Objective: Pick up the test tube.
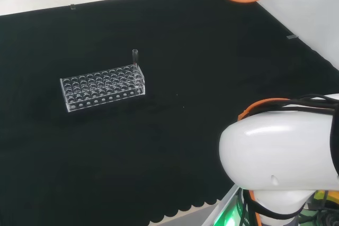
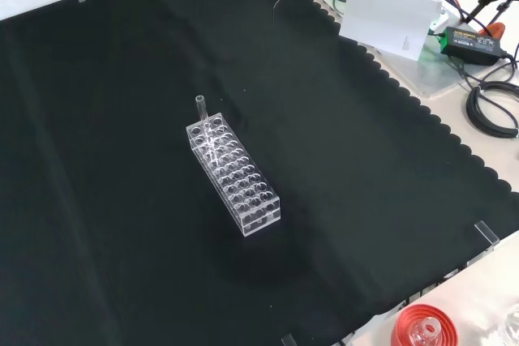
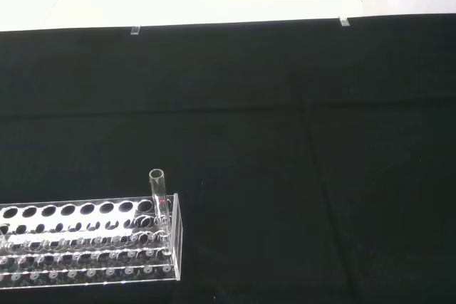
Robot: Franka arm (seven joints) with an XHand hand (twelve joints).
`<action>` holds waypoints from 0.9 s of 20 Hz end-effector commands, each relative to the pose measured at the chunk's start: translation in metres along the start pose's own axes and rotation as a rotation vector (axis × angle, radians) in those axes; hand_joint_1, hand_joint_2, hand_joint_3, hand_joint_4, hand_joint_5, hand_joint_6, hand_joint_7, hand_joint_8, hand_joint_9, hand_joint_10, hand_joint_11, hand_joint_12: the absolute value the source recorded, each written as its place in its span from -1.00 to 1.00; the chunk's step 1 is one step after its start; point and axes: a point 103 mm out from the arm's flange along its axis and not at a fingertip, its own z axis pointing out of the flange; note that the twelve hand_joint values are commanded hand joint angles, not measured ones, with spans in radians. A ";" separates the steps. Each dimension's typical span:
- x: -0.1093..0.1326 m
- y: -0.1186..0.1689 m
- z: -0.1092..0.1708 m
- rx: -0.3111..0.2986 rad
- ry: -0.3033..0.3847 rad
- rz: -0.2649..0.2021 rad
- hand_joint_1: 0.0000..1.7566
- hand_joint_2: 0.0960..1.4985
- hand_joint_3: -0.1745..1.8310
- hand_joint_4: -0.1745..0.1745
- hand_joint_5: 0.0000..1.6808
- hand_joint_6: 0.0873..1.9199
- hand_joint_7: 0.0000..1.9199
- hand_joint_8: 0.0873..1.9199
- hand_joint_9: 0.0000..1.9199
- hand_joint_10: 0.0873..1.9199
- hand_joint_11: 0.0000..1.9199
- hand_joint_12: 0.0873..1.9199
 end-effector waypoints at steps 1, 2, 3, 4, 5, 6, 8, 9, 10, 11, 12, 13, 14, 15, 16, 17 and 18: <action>0.000 0.000 0.000 -0.008 -0.008 0.000 -0.24 -0.13 -0.29 -0.19 -0.77 -0.74 -0.79 -0.19 -0.78 -0.10 -0.97 0.50; 0.000 0.001 0.000 -0.008 -0.003 0.000 -0.24 -0.11 -0.32 -0.20 -0.76 -0.77 -0.80 -0.16 -0.80 -0.07 -0.99 0.53; 0.000 0.001 0.000 -0.008 0.000 0.000 -0.25 -0.10 -0.33 -0.20 -0.76 -0.79 -0.81 -0.15 -0.81 -0.06 -0.99 0.55; -0.003 0.001 0.000 -0.006 0.009 -0.001 -0.25 -0.10 -0.34 -0.20 -0.75 -0.80 -0.81 -0.14 -0.81 -0.05 -1.00 0.56; -0.007 0.002 0.000 -0.004 0.015 -0.003 -0.25 -0.09 -0.34 -0.20 -0.75 -0.81 -0.81 -0.14 -0.82 -0.04 -1.00 0.56; -0.011 0.004 0.000 -0.001 0.023 -0.007 -0.25 -0.09 -0.34 -0.20 -0.75 -0.81 -0.81 -0.14 -0.82 -0.04 -1.00 0.57; -0.021 0.010 0.000 0.003 0.030 -0.023 -0.25 -0.09 -0.34 -0.20 -0.75 -0.82 -0.81 -0.14 -0.82 -0.04 -1.00 0.57; -0.025 0.014 0.000 0.007 0.030 -0.034 -0.25 -0.09 -0.34 -0.20 -0.75 -0.82 -0.81 -0.13 -0.82 -0.04 -1.00 0.57; -0.028 0.019 0.001 0.009 0.028 -0.046 -0.25 -0.09 -0.35 -0.20 -0.75 -0.82 -0.81 -0.13 -0.82 -0.04 -1.00 0.57; -0.030 0.024 0.002 0.008 0.033 -0.058 -0.25 -0.09 -0.35 -0.20 -0.75 -0.82 -0.81 -0.13 -0.82 -0.04 -1.00 0.57; -0.029 0.029 0.004 0.011 0.037 -0.071 -0.25 -0.09 -0.35 -0.20 -0.74 -0.82 -0.81 -0.13 -0.82 -0.04 -1.00 0.57; -0.026 0.036 0.007 0.015 0.032 -0.086 -0.24 -0.09 -0.35 -0.20 -0.74 -0.82 -0.80 -0.13 -0.81 -0.04 -1.00 0.57; -0.021 0.044 0.010 0.023 0.027 -0.102 -0.23 -0.09 -0.35 -0.20 -0.73 -0.83 -0.79 -0.13 -0.81 -0.03 -1.00 0.57; -0.017 0.051 0.013 0.030 0.023 -0.117 -0.22 -0.08 -0.36 -0.19 -0.72 -0.84 -0.78 -0.13 -0.80 -0.03 -1.00 0.58; -0.014 0.057 0.016 0.040 0.017 -0.131 -0.21 -0.08 -0.36 -0.19 -0.71 -0.84 -0.77 -0.13 -0.79 -0.04 -1.00 0.58; -0.008 0.065 0.020 0.049 0.012 -0.145 -0.21 -0.08 -0.36 -0.19 -0.71 -0.85 -0.77 -0.13 -0.79 -0.04 -1.00 0.58; -0.003 0.071 0.023 0.059 0.007 -0.158 -0.21 -0.08 -0.37 -0.19 -0.70 -0.85 -0.77 -0.13 -0.78 -0.04 -1.00 0.58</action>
